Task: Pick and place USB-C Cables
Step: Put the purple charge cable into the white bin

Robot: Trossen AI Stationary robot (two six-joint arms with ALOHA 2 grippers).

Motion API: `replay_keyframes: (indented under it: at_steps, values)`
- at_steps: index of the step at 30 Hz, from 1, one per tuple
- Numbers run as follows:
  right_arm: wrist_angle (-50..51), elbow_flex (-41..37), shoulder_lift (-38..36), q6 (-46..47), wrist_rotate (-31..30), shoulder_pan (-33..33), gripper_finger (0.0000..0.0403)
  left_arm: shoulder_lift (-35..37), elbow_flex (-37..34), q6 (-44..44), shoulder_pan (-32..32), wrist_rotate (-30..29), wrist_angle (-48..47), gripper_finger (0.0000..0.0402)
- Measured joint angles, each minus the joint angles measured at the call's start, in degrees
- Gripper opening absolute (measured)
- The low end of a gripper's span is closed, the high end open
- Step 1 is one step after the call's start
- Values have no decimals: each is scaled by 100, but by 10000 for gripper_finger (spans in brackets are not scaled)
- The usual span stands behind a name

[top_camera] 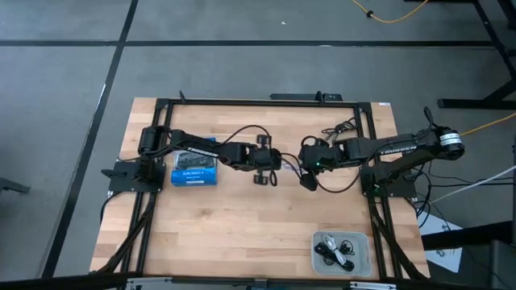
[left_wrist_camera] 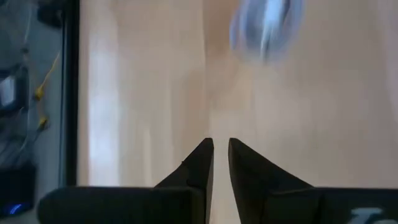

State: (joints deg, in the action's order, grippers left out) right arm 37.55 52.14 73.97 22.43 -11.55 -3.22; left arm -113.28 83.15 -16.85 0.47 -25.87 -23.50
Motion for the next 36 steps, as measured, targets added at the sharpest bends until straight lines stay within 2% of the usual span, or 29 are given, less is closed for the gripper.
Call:
replay_keyframes:
  at_steps: [4,8,13,17,21,27,30,33,36]
  values:
    - [456,203,0,11,-3,0,7,150,-4,77,5,-331,-577,42]
    - [1632,848,-26,149,48,-29,7,334,-1,341,103,-464,-1049,43]
    - [3688,1971,-110,1106,-63,-426,6,582,-6,709,357,-544,-1606,43]
    - [4519,2522,-222,2259,154,-1187,6,715,-4,771,602,-526,-1597,43]
    - [4491,2667,-340,3554,556,-2287,6,707,-4,754,825,-518,-1419,43]
    - [4068,2667,-258,5231,563,-3769,6,702,1,751,1025,-458,-1353,43]
    - [3430,2666,-127,5712,564,-4209,6,702,1,760,1077,-461,-1353,43]
    - [2344,2665,-6,5856,603,-4526,6,700,1,787,1105,-461,-1349,43]
    - [1813,2665,97,5879,309,-4824,6,700,1,1010,1106,-466,-1339,43]
